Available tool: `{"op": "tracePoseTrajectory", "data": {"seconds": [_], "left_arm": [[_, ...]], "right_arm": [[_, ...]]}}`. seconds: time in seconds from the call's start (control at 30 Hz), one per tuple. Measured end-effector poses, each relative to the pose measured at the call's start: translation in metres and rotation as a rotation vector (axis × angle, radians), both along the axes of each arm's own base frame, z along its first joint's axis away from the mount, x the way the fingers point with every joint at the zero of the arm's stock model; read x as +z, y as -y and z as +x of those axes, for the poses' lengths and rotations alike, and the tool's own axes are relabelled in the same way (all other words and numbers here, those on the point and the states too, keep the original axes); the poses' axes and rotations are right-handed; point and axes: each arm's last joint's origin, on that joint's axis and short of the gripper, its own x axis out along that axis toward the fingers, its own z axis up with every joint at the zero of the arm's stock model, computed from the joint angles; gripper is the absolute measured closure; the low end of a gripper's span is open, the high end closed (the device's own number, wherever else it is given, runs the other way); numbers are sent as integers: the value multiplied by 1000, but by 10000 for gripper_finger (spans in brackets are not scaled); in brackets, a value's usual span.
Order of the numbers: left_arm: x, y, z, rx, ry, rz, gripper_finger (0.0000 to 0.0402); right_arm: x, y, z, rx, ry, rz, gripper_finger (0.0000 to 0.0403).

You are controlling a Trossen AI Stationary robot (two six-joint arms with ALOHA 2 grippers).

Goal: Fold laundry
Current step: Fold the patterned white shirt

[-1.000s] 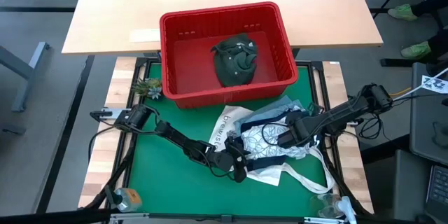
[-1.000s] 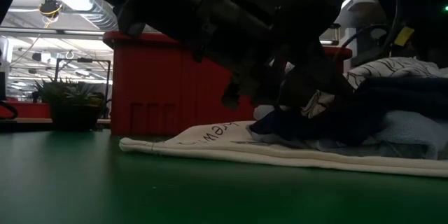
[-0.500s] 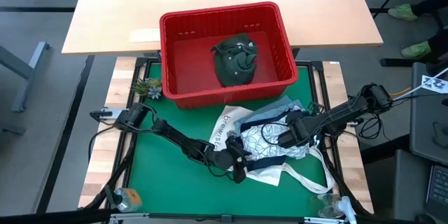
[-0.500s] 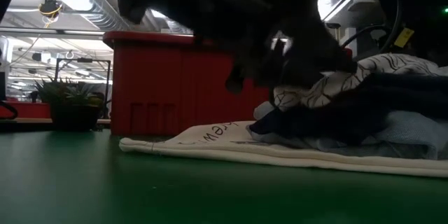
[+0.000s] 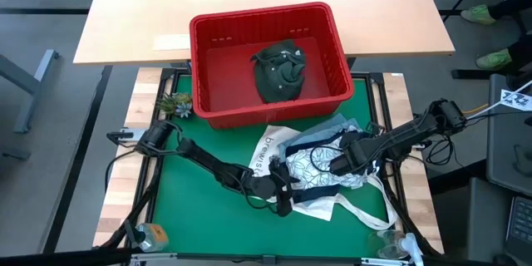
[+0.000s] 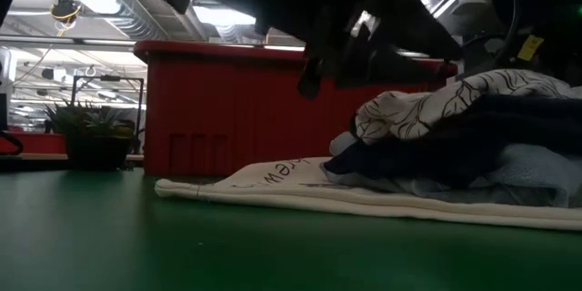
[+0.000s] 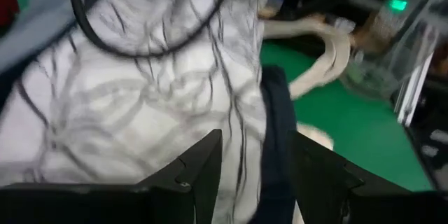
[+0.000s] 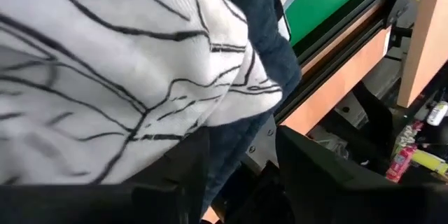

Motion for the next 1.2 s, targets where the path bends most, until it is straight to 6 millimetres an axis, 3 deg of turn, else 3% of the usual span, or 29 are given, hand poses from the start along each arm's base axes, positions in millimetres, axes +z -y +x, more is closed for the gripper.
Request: {"op": "tracePoseTrajectory", "data": {"seconds": [0.2, 0.4, 0.53, 0.7, 0.93, 1.2], "left_arm": [[10, -9, 2, 7, 18, -13, 250], [23, -20, 4, 27, 54, -27, 250], [21, -32, 7, 58, 44, -30, 250], [17, -50, 10, 116, 16, -66, 250], [18, -51, 10, 117, 21, -70, 250], [18, -44, 9, 99, 21, -70, 250]], "right_arm": [[18, -2, 7, 11, 100, 18, 235], [52, -1, 5, 4, 264, 76, 235], [68, 0, -4, -121, 370, 146, 235], [74, -13, -17, -264, 419, 223, 235], [72, -57, -23, -224, 495, 405, 235], [73, -76, -33, -269, 688, 323, 235]]}}
